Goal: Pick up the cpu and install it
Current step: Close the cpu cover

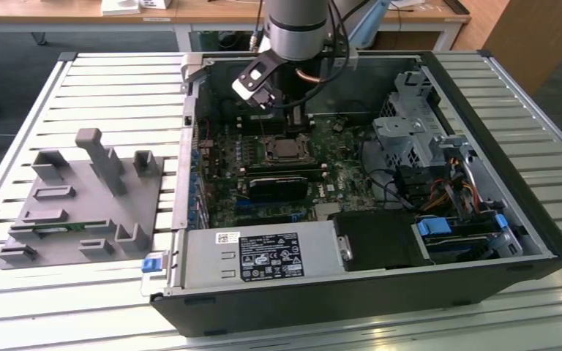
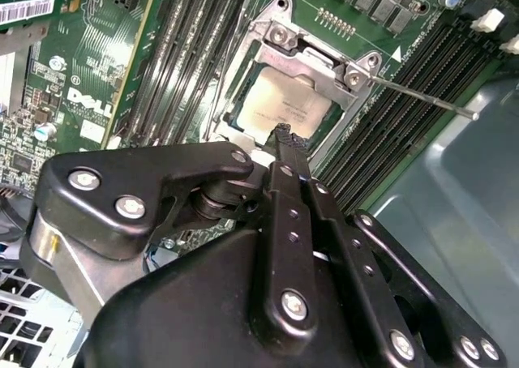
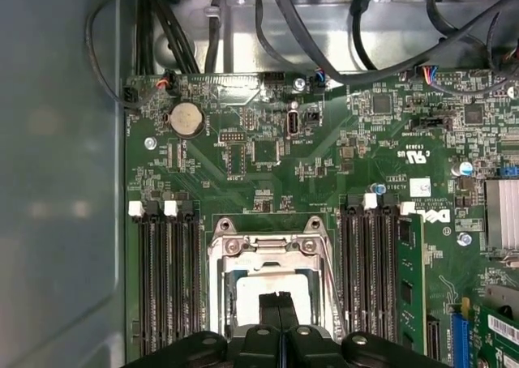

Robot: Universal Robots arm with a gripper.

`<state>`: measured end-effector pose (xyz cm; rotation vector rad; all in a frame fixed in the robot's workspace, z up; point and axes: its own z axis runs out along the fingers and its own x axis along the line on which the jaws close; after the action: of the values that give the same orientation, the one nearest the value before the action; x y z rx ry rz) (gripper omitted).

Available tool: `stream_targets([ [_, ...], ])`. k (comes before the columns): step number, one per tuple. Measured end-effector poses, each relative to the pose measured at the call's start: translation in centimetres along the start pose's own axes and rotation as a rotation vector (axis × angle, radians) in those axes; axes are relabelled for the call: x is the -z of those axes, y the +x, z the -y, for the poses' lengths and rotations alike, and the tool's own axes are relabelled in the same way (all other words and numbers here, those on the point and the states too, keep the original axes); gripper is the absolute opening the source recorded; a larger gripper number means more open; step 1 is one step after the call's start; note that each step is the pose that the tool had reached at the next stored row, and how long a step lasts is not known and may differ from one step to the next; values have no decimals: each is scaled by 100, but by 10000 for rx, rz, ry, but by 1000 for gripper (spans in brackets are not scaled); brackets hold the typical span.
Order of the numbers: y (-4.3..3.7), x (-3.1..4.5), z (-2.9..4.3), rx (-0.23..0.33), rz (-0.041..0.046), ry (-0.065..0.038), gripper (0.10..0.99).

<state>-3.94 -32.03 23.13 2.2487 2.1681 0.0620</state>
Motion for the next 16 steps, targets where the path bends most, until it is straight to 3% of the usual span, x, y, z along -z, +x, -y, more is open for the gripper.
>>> stream_targets([
  [6, -5, -43, 55, 0, 0, 0, 106],
  [12, -11, -84, 161, 0, -1, 0, 106],
  [14, -16, -153, 245, 0, 0, 0, 106],
  [16, -17, -179, 257, 0, 0, 0, 106],
])
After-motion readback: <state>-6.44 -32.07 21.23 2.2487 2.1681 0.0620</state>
